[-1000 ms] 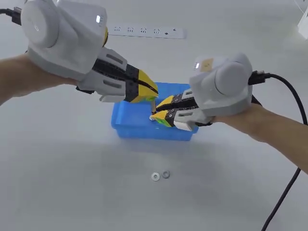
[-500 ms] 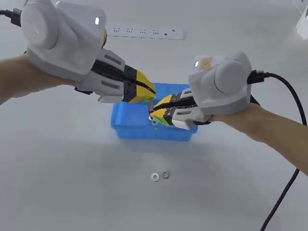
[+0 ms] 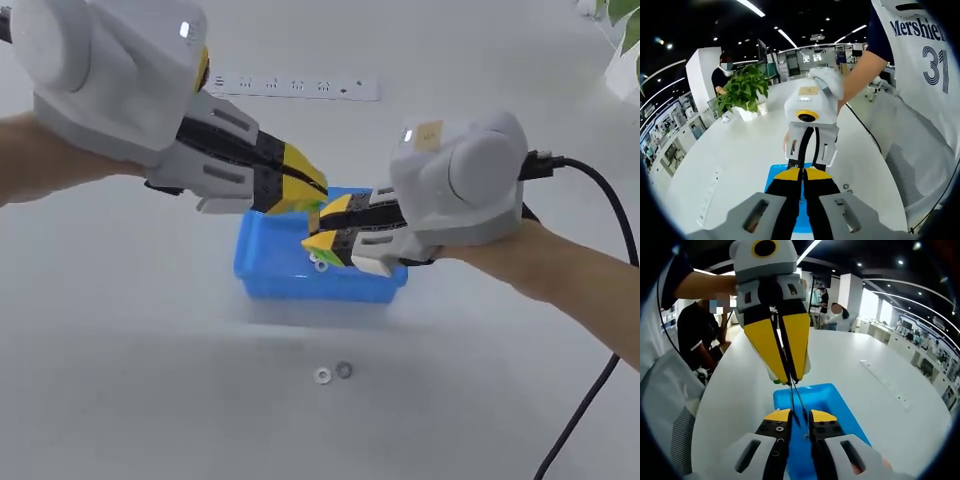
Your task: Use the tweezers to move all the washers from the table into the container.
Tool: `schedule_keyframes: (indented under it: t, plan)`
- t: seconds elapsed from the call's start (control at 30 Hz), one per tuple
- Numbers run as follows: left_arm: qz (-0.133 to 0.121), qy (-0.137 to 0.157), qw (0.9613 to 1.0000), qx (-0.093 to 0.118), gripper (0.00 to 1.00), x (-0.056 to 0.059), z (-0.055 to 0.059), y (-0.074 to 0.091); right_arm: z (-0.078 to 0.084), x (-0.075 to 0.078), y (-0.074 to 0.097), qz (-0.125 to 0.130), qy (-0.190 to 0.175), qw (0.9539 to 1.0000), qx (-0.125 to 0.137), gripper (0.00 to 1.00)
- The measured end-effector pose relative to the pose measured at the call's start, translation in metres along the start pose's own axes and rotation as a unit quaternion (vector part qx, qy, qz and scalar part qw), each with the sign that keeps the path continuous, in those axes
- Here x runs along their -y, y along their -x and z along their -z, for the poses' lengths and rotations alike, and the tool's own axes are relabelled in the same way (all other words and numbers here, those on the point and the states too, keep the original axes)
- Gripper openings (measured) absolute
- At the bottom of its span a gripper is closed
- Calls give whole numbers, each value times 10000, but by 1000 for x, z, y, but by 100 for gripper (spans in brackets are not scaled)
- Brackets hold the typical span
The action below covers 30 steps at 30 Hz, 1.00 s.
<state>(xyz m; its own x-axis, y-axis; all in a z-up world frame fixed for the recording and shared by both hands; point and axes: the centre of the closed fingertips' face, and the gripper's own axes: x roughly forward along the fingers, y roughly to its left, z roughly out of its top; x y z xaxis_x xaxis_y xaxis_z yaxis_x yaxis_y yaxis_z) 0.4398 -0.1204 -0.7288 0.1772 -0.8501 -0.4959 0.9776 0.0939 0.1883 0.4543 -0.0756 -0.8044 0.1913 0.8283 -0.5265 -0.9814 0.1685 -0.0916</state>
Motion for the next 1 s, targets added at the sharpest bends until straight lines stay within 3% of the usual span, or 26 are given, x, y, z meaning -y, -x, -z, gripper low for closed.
schedule_keyframes:
  t: [0.17, 0.4, 0.6, 0.73, 1.0]
  plan:
    - [70, -97, 9999, 77, 5, 11, -14, 10, -6, -10, 7, -38, 99, 9999, 30, 15]
    - [130, -196, 9997, 105, 5, 30, -25, 17, -13, -24, 20, -58, 168, 9998, 107, 15]
    - [158, -191, 9996, 100, 5, 46, -24, 18, -9, -43, 27, -125, 195, 9997, 47, 15]
    - [190, -161, 9996, 111, 5, 63, -26, 15, -4, -57, 30, -171, 127, 9998, 38, 15]
    - [267, 36, 9996, 10, 5, 86, -13, 11, 11, -83, 29, -309, -50, 9995, -24, 15]
